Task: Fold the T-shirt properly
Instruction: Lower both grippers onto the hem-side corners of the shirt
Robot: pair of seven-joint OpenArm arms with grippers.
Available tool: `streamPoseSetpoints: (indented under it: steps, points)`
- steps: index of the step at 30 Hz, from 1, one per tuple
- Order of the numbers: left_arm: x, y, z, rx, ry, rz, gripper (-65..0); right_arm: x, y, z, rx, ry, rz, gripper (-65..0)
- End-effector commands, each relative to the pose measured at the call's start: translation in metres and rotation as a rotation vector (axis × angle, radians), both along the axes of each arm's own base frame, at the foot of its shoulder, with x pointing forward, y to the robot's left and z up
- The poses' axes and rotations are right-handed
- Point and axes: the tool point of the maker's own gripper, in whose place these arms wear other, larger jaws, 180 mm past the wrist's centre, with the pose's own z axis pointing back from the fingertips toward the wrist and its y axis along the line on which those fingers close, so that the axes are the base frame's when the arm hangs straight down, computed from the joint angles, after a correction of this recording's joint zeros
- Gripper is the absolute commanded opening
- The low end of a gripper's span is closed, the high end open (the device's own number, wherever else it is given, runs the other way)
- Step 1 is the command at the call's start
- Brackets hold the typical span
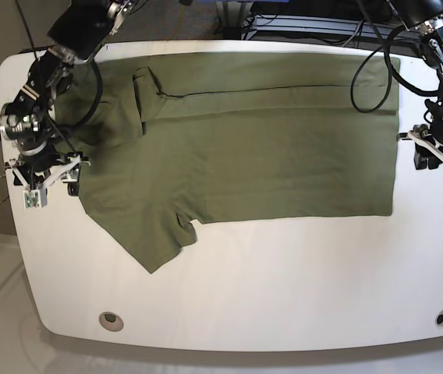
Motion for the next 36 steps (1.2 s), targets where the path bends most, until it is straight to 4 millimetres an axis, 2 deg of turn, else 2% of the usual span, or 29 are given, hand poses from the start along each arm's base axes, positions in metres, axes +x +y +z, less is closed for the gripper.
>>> streamPoseSetpoints:
  steps: [1, 4, 7, 12, 15, 23, 31, 36]
  points:
    - [0.01, 0.012, 0.008, 0.015, -0.054, -0.015, -34.6, 0.026, -0.007, 0.009, -0.005, -0.025, 0.03, -25.7]
    - [0.007, 0.02, -0.002, -0.003, -0.049, 0.001, -22.2, 0.038, -0.008, 0.0, 0.017, -0.004, 0.046, -25.9]
    - [0.005, 0.024, -0.004, -0.009, -0.053, -0.004, -15.3, 0.05, -0.004, -0.006, 0.05, -0.016, 0.056, -25.9]
    - [0.008, 0.022, -0.001, -0.004, -0.064, -0.035, -18.3, 0.067, -0.007, -0.014, 0.09, -0.03, 0.063, -25.8]
    - [0.008, 0.025, 0.001, 0.006, -0.063, -0.039, -20.5, 0.076, -0.006, -0.027, 0.128, -0.005, 0.067, -25.8]
    - [0.008, 0.028, 0.003, 0.014, -0.063, -0.039, -20.8, 0.094, -0.008, -0.047, 0.231, -0.011, 0.044, -25.7]
    - [0.008, 0.032, 0.006, 0.029, -0.063, -0.044, -20.8, 0.098, -0.008, -0.059, 0.284, 0.007, 0.026, -25.7]
    - [0.009, 0.032, 0.007, 0.029, -0.064, -0.044, -20.6, 0.099, -0.007, -0.06, 0.289, -0.011, 0.025, -25.7]
